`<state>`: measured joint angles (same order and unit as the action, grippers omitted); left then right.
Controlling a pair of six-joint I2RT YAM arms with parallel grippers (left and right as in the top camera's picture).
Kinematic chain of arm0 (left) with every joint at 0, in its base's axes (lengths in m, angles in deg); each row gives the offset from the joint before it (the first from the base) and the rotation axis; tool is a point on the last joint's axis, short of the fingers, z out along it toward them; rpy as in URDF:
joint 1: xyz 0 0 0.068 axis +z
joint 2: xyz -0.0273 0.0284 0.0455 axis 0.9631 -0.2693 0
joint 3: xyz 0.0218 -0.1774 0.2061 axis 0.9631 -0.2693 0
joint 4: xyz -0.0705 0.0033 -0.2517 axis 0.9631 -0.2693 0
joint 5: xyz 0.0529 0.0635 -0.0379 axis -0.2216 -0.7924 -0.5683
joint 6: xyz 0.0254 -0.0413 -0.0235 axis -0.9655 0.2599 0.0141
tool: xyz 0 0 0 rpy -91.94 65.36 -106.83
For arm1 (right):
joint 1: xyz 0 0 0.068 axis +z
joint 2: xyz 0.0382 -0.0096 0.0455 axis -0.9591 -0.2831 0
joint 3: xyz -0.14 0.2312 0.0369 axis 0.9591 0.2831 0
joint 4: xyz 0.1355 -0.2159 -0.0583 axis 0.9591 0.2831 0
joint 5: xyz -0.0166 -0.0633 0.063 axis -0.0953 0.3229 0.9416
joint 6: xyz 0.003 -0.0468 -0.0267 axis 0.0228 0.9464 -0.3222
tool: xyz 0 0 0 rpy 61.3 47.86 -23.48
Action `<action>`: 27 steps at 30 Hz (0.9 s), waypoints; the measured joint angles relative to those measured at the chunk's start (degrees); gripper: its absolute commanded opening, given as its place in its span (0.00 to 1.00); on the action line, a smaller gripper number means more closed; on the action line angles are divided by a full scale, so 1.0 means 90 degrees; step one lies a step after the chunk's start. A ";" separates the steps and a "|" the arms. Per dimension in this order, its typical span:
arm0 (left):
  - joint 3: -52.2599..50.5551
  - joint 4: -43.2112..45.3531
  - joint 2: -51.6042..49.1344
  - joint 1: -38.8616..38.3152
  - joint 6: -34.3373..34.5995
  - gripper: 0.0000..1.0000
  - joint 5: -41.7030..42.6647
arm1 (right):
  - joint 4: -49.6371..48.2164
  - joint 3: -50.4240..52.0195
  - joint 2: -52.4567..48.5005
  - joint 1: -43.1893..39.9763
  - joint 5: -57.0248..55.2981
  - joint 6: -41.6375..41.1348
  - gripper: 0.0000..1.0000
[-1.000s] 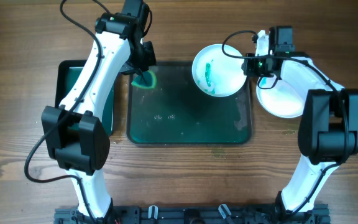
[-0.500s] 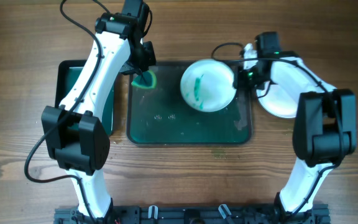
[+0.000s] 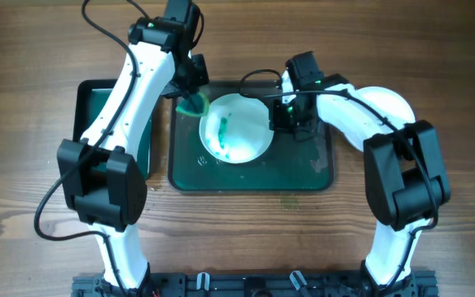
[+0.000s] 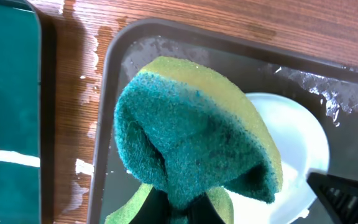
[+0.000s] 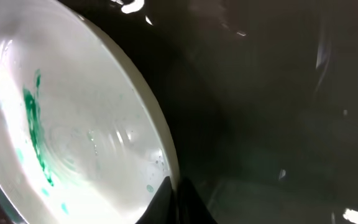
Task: Clean dirty plates on tray and stack at the side
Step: 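Scrub the last plate with the sponge in the left gripper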
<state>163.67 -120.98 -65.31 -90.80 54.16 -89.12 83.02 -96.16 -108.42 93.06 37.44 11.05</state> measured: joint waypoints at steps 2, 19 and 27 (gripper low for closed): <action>0.0000 -0.0002 -0.0075 -0.0083 0.0000 0.04 0.0000 | -0.0032 0.0017 0.0000 0.0034 0.0000 -0.0095 0.05; -0.0146 0.0228 -0.1511 -0.0947 0.0000 0.04 0.0163 | -0.0078 0.0066 0.0000 0.0036 0.0000 -0.0209 0.04; -0.0816 0.0954 -0.1399 -0.1073 -0.0015 0.04 0.0342 | -0.0078 0.0085 0.0000 0.0036 -0.0005 -0.0209 0.04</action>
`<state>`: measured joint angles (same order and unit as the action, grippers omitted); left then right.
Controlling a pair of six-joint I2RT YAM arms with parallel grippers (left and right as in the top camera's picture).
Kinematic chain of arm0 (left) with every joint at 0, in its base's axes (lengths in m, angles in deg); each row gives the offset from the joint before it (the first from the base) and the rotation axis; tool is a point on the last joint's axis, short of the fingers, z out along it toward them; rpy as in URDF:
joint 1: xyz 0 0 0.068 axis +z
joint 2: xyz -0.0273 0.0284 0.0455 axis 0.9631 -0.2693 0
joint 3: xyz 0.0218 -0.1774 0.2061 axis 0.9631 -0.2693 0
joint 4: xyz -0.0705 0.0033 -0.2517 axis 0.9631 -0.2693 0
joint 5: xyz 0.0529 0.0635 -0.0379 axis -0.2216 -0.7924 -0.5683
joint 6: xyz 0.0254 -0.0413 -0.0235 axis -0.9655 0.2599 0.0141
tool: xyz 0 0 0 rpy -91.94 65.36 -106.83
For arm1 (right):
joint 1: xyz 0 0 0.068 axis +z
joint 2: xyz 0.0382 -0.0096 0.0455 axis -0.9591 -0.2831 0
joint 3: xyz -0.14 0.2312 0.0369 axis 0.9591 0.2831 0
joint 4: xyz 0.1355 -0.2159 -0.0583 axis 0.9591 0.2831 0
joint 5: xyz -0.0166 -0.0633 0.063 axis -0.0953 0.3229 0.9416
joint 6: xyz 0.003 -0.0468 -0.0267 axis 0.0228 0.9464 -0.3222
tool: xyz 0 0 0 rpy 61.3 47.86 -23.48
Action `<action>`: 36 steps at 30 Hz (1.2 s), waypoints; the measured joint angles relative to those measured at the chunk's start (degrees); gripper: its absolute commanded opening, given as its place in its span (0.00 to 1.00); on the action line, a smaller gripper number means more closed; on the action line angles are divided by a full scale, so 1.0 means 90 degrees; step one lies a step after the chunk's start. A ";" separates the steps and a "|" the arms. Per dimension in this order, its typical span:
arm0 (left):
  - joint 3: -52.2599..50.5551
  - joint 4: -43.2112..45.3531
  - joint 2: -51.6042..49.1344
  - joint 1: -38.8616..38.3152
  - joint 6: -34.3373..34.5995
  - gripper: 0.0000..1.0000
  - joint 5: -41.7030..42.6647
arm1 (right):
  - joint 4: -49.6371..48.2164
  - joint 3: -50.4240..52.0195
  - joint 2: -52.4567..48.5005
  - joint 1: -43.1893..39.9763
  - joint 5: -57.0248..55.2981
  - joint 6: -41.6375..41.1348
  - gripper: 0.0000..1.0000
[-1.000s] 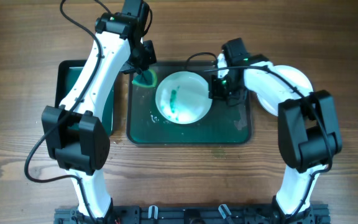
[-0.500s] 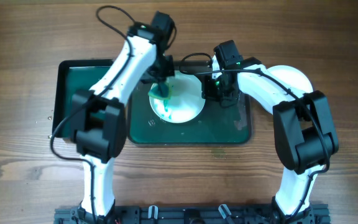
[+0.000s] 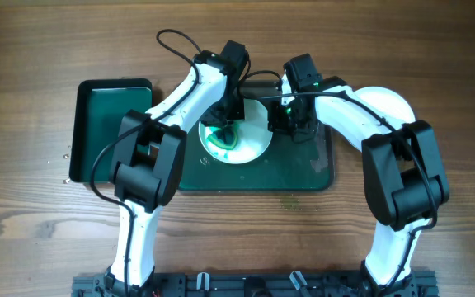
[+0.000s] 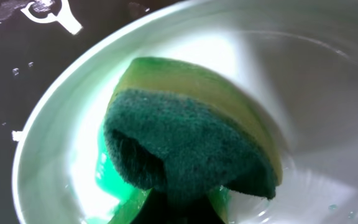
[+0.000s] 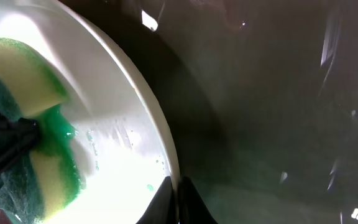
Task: Clean dirty plates on tray and stack at the side
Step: 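Scrub the last plate with the sponge in the left gripper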
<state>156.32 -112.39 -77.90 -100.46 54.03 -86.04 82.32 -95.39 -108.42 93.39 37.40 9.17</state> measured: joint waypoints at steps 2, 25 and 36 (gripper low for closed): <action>-0.0114 0.0148 0.0053 0.0012 -0.0180 0.04 0.0126 | 0.0007 0.0000 0.0000 -0.0007 -0.0012 0.0000 0.04; -0.0185 -0.0102 0.0228 0.0668 0.0758 0.04 -0.0070 | -0.0053 0.0000 0.0000 -0.0029 -0.0053 -0.0002 0.04; -0.0335 -0.0138 0.0265 0.0420 0.0410 0.04 0.0406 | -0.0070 0.0000 0.0000 -0.0012 -0.0044 -0.0002 0.04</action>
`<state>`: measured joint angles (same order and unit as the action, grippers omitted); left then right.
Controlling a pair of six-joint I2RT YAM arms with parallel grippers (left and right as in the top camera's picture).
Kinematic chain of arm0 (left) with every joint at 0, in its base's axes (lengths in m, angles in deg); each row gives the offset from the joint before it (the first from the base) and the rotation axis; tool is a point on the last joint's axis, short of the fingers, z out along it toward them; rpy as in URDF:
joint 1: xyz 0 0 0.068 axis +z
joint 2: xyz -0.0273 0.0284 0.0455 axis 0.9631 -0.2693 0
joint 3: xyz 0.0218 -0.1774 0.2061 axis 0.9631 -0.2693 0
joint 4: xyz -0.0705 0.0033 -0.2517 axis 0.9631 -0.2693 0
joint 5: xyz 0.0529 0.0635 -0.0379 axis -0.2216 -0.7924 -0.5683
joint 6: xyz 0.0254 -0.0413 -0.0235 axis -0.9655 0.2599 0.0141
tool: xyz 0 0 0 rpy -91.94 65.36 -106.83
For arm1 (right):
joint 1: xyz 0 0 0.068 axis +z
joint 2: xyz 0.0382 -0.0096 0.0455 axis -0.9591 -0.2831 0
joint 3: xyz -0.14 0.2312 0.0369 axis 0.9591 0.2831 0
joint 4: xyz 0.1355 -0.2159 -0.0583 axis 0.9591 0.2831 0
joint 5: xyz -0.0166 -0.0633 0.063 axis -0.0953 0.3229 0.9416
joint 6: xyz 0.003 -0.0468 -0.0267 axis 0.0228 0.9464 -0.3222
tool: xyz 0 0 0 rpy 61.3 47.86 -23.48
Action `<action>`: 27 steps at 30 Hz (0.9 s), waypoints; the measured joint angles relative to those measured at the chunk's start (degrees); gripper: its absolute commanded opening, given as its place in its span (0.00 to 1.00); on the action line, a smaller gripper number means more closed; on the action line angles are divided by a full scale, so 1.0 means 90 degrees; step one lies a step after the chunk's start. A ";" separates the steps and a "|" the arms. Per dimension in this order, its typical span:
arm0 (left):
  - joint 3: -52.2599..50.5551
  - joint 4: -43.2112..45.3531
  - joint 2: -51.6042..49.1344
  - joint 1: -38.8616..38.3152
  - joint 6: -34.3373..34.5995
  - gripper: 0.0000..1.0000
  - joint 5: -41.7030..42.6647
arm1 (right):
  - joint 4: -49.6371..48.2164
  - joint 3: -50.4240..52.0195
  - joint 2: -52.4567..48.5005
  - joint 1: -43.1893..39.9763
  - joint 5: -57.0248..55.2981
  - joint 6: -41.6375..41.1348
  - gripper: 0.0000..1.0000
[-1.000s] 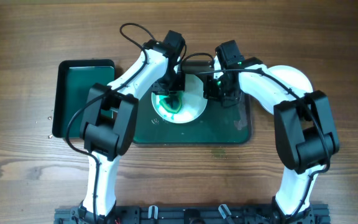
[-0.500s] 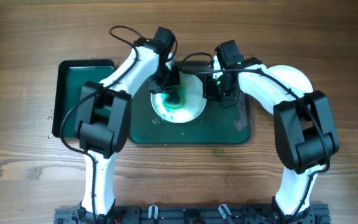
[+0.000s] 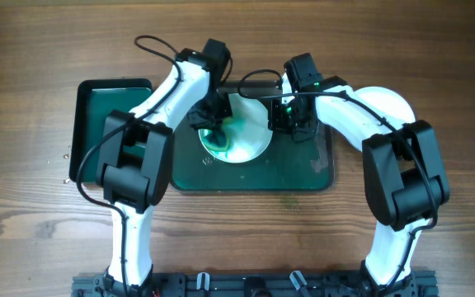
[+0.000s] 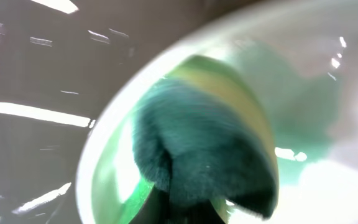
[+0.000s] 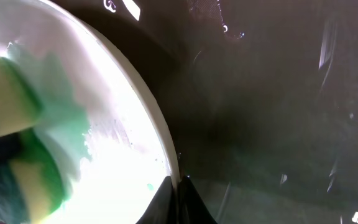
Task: Clean dirty plates on tray and stack at the side
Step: 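Scrub the last plate with the sponge in the left gripper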
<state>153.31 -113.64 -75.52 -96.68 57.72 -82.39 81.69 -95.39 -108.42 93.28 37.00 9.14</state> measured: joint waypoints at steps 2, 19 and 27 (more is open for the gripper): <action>-0.0075 0.0141 0.0019 -0.0112 -0.0075 0.04 0.0158 | 0.0007 0.0000 0.0000 0.0000 -0.0002 0.0000 0.04; -0.0306 0.1802 0.0107 -0.0381 0.0253 0.04 -0.0112 | 0.0024 0.0000 0.0012 -0.0075 -0.0102 0.0000 0.04; -0.0214 0.1030 0.0109 -0.0175 0.0593 0.04 -0.1651 | -0.0051 0.0000 0.0012 0.0015 0.0051 -0.0024 0.04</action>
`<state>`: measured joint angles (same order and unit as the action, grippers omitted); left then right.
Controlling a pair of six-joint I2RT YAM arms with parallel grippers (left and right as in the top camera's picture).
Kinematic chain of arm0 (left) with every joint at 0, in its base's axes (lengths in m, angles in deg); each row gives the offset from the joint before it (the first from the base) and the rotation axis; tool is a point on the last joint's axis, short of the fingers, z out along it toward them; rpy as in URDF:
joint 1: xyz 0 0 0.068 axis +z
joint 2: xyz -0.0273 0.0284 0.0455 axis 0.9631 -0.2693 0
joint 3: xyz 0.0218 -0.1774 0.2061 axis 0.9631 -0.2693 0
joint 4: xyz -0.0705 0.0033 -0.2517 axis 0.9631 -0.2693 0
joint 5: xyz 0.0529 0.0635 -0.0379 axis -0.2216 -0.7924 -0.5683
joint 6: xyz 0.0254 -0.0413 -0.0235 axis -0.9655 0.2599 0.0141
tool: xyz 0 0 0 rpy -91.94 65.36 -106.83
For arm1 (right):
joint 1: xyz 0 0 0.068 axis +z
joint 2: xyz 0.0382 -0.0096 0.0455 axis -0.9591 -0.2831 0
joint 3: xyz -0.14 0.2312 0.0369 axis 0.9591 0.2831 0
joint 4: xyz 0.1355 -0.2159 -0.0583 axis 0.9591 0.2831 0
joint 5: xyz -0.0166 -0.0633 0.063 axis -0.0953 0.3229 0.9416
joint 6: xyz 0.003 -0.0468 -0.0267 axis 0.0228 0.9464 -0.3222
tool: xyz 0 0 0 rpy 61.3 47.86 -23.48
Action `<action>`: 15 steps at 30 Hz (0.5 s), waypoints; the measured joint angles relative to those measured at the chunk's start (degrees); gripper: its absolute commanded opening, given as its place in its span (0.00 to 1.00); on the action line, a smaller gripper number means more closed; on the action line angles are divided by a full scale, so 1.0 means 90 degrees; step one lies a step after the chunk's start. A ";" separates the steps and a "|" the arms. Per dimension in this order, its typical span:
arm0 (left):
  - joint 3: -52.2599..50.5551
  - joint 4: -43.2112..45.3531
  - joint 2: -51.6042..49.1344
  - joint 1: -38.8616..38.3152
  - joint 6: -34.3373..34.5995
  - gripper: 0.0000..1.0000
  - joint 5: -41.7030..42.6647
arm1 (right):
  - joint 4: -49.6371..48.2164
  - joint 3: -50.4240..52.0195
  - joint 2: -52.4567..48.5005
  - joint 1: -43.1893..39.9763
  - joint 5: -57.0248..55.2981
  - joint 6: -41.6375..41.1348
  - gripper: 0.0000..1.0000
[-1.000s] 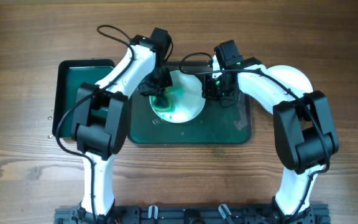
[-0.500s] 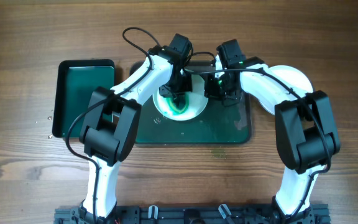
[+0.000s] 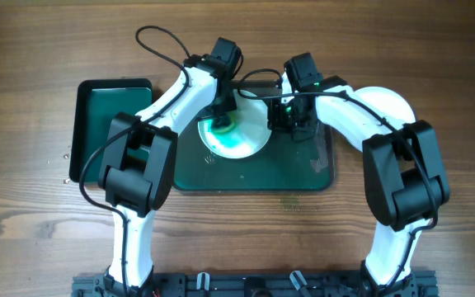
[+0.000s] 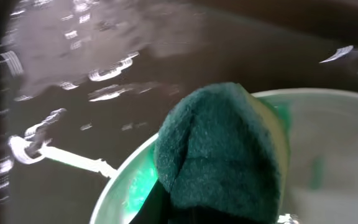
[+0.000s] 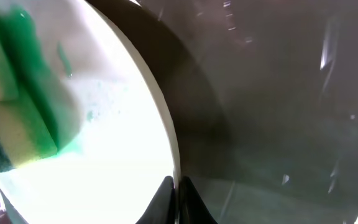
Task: Clean dirty plates on tray and stack at the side
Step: 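Scrub the last plate with the sponge in the left gripper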
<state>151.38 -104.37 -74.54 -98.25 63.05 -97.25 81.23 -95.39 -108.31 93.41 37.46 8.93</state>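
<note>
A white plate [image 3: 244, 136] smeared with pale green lies in the dark green tray [image 3: 303, 172]. My left gripper [image 3: 221, 114] is shut on a green and yellow sponge [image 3: 218, 125], which presses on the plate's far left part. In the left wrist view the sponge [image 4: 222, 149] covers the plate's rim [image 4: 120, 186] and hides the fingertips of the left gripper [image 4: 185, 214]. My right gripper [image 3: 277, 115] is shut on the plate's right rim. In the right wrist view, that right gripper [image 5: 176, 186] pinches the thin edge of the plate [image 5: 117, 149], with the sponge [image 5: 17, 130] at the far left.
A second, smaller green tray [image 3: 110, 124] stands on the wooden table [image 3: 39, 49] to the left of the first. Water drops lie on the bare tray floor [image 5: 278, 112] to the right of the plate. Cables arch over the tray's far edge.
The sponge has shifted from the plate's left part toward its far left rim. The green stain is now a paler, wider film. The right gripper still pinches the rim.
At first the left gripper held the sponge over the tray's far left corner, off the plate, which bore a green streak. Then the sponge pressed on the streak, then sat further left with green smeared around it. The right gripper gripped the rim throughout.
</note>
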 measured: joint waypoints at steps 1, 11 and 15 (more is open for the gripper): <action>0.0005 -0.0075 0.0000 0.0000 -0.0005 0.04 -0.0044 | 0.0002 0.0000 0.0000 0.0015 0.0044 -0.0002 0.04; 0.0017 -0.0996 0.0000 0.0070 -0.2149 0.04 0.2589 | 0.0092 0.0000 0.0000 -0.0002 0.0083 -0.0024 0.04; -0.0017 -0.0748 0.0000 -0.0049 -0.2696 0.04 0.3609 | 0.0092 0.0000 0.0000 -0.0002 0.0083 -0.0024 0.04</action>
<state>151.23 -111.10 -74.54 -98.69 38.79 -64.77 82.06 -95.39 -108.31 93.39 38.21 8.71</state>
